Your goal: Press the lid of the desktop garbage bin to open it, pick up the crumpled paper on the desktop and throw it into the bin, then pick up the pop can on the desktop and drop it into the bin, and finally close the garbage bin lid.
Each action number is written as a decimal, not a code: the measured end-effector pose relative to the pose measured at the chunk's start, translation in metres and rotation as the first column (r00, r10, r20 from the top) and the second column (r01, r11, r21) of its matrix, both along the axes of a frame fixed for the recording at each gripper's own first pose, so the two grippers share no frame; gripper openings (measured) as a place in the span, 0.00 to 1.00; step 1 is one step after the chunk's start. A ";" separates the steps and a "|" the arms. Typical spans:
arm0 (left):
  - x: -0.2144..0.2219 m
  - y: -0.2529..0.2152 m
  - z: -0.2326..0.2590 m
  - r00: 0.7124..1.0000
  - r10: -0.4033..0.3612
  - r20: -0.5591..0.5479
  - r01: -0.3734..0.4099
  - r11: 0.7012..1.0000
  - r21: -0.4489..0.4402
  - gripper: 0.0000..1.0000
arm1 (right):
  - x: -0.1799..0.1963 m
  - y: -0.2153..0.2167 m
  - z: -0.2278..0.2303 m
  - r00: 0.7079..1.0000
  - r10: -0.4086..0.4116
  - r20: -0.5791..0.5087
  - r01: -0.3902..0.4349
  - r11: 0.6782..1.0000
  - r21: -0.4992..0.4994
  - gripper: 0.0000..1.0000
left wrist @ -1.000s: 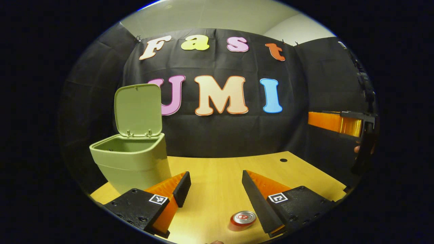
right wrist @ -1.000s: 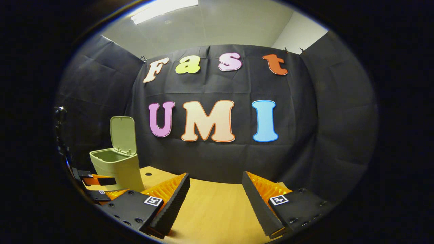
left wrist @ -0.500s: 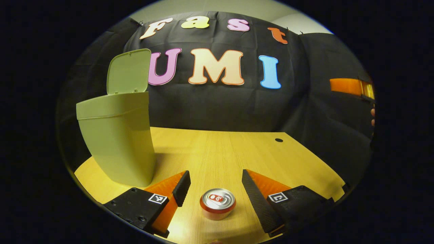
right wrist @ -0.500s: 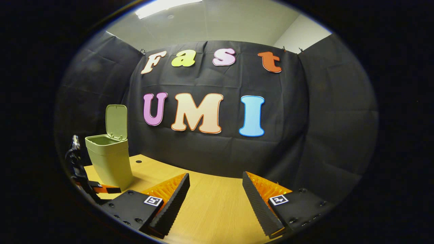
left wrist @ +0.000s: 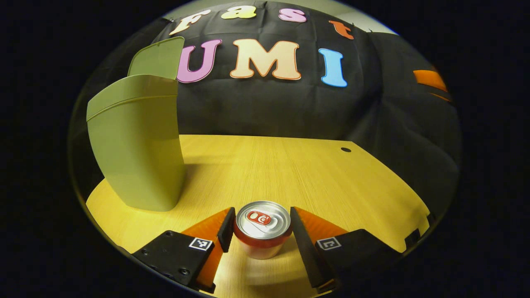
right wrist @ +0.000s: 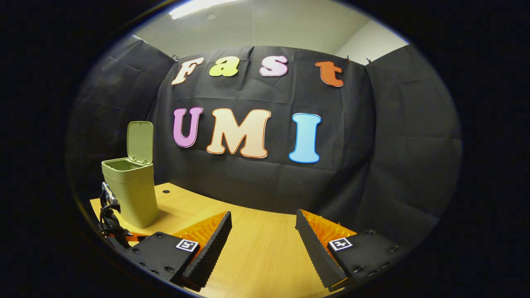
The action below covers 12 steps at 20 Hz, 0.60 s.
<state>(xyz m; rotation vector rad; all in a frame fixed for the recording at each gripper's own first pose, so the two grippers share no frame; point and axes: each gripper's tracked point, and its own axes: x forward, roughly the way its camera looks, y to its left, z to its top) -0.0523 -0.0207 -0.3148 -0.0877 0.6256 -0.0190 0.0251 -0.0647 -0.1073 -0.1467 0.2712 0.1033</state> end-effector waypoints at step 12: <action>0.076 0.054 0.151 0.967 -0.039 0.253 0.042 0.999 -0.005 0.76 | -0.002 0.072 -0.022 0.999 0.014 -0.030 -0.010 0.992 0.128 1.00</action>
